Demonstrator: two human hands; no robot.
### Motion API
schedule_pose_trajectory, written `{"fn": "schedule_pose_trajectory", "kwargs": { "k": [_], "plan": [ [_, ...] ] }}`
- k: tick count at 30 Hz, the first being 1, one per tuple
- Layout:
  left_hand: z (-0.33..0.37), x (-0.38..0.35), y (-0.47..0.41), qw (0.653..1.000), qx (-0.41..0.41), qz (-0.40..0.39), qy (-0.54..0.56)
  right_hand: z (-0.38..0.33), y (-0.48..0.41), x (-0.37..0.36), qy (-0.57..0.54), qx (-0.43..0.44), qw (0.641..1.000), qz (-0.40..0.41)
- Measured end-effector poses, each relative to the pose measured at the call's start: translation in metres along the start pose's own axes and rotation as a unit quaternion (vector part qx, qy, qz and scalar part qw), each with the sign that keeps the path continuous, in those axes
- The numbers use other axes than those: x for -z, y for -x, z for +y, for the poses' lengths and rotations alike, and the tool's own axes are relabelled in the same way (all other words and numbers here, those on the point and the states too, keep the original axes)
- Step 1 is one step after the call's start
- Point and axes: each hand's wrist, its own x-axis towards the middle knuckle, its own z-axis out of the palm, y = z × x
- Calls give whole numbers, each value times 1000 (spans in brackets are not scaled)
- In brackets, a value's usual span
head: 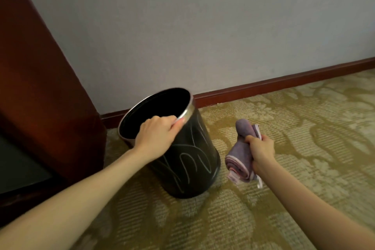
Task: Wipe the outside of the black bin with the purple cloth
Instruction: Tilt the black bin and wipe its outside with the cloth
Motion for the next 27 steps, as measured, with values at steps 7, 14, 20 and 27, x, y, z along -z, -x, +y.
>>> {"fn": "schedule_pose_trajectory", "kwargs": {
  "k": [7, 14, 20, 27],
  "plan": [
    [-55, 21, -19, 989, 129, 65, 30, 0, 9, -42, 29, 20, 998, -43],
    [-87, 30, -18, 971, 217, 92, 37, 1, 17, -89, 96, 86, 989, -72],
    [-101, 30, -20, 959, 256, 117, 38, -4, 37, -119, 124, 157, 977, -78],
    [-121, 27, -28, 948, 288, 134, 21, -3, 49, -139, 162, 232, 956, -75]
  ]
}}
